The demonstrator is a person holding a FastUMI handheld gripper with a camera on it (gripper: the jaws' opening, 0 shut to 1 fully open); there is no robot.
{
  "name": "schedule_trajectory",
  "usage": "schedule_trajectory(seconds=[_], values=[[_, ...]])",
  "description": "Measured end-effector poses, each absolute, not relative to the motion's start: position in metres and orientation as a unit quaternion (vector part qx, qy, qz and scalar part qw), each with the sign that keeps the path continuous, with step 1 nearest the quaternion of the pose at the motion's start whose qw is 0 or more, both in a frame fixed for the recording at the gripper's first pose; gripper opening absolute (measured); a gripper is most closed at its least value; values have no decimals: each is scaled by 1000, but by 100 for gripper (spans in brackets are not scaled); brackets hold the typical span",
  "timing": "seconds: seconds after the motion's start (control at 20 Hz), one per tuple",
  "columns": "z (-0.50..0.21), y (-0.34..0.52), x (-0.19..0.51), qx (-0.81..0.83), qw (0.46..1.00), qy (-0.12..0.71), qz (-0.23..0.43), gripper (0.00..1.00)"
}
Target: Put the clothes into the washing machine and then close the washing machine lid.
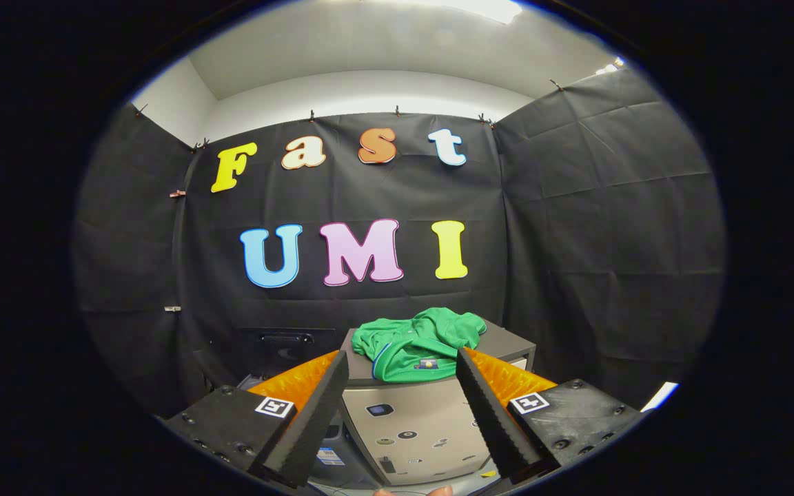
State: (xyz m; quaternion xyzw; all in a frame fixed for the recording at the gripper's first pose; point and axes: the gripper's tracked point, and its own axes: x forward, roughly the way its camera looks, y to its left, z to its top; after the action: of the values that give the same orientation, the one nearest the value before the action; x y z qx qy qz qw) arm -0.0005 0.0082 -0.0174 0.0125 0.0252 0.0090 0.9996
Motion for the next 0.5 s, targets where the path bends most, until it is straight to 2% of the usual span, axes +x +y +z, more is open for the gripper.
schedule_trajectory(seconds=[0.5], values=[[-23,16,0,-1,999,35,19,98]])
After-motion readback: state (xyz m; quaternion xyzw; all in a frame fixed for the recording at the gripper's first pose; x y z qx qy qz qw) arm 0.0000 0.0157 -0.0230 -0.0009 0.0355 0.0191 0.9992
